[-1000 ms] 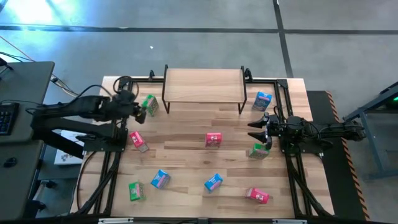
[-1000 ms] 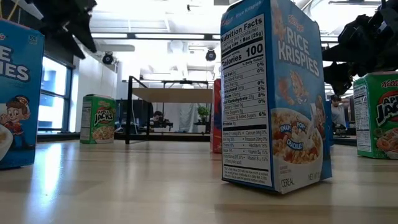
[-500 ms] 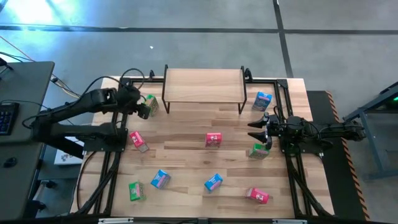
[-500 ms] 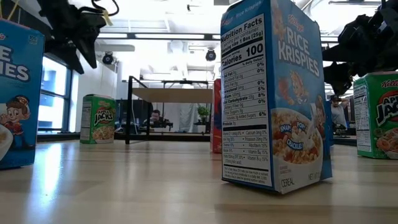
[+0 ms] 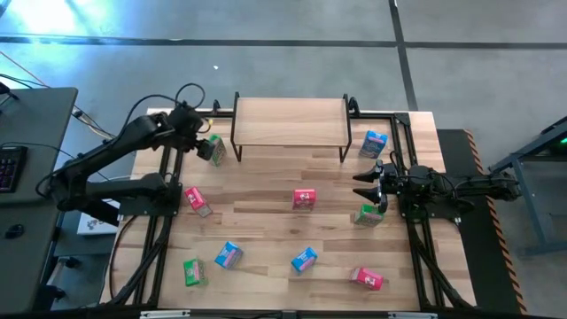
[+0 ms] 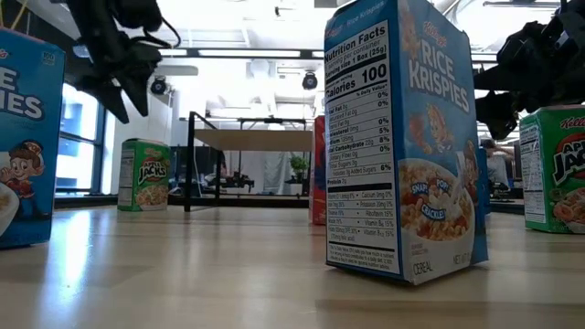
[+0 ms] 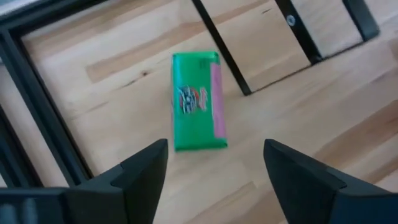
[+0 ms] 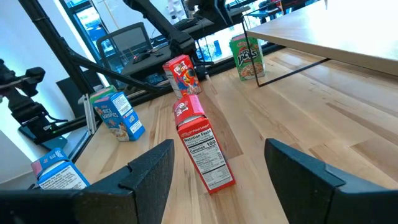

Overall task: Stack cereal on shelf
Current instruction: Put the top green cereal box on the shelf

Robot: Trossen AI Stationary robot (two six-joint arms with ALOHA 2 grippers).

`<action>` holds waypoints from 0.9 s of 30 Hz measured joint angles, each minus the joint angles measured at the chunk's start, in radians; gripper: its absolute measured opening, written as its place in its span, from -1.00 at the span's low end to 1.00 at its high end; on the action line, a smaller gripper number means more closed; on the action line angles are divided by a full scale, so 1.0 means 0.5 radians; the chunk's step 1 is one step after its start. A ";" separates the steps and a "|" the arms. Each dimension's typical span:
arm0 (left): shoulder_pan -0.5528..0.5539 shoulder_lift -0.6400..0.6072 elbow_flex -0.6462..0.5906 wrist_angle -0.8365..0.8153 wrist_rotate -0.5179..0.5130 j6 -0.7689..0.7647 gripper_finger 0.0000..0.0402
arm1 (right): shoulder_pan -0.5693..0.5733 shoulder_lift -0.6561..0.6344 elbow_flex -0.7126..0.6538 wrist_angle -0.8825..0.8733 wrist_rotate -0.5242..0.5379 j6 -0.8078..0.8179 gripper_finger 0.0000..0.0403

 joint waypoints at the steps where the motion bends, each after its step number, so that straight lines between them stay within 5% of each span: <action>1: 0.017 0.021 0.000 0.019 0.002 0.030 0.34 | 0.000 0.000 0.000 0.000 0.000 0.000 0.21; 27: 0.094 0.486 0.000 0.103 -0.023 0.181 0.37 | 0.000 0.000 0.000 0.000 0.000 0.000 0.21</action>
